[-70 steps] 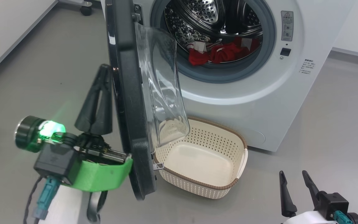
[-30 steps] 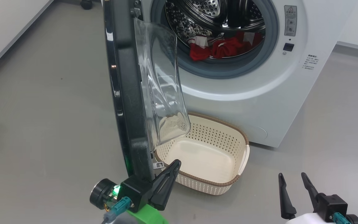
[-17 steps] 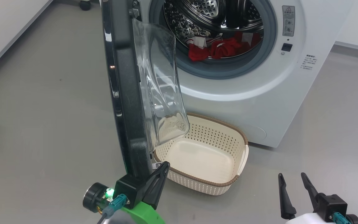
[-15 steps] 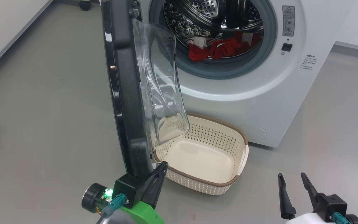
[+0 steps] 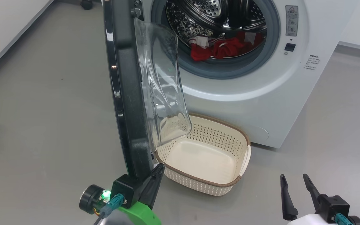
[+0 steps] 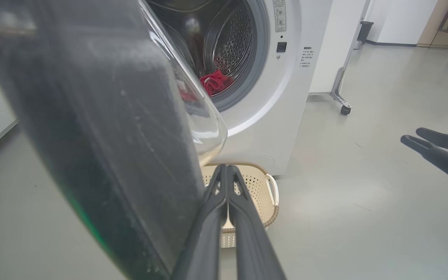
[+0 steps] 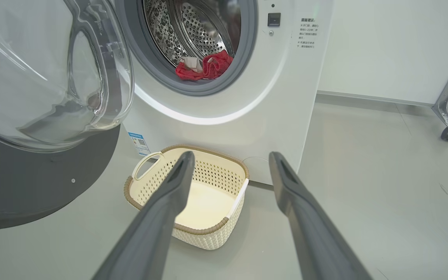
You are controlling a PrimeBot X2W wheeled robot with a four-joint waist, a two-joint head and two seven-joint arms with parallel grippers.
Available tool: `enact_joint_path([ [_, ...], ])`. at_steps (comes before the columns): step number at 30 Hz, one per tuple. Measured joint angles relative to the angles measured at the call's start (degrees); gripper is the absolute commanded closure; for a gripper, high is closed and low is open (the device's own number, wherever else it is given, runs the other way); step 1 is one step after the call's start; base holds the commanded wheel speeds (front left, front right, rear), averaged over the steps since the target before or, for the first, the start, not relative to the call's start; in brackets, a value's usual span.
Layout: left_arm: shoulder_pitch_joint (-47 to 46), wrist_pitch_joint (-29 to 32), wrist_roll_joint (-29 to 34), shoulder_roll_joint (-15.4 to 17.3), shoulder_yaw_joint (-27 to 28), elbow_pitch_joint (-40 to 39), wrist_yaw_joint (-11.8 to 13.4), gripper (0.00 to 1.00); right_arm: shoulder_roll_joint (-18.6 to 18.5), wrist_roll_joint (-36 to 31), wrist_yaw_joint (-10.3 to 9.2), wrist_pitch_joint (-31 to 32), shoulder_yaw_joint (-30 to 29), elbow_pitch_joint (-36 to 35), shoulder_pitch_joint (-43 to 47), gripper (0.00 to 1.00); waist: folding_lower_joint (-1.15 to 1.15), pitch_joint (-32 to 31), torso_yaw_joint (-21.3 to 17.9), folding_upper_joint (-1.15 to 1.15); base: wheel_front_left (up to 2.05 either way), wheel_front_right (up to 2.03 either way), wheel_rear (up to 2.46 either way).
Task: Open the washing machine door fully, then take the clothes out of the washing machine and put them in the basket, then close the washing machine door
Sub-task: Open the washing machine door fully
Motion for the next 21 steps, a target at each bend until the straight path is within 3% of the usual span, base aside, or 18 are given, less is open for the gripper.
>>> enact_joint_path([
  [21,0.51,-2.00,0.04,-0.40,1.96,0.62,3.07,1.00,0.69,-0.07,0.30,0.00,-1.15,0.27,-0.12,0.00,0.00,0.69,1.82,0.00,0.00,0.00,0.00],
])
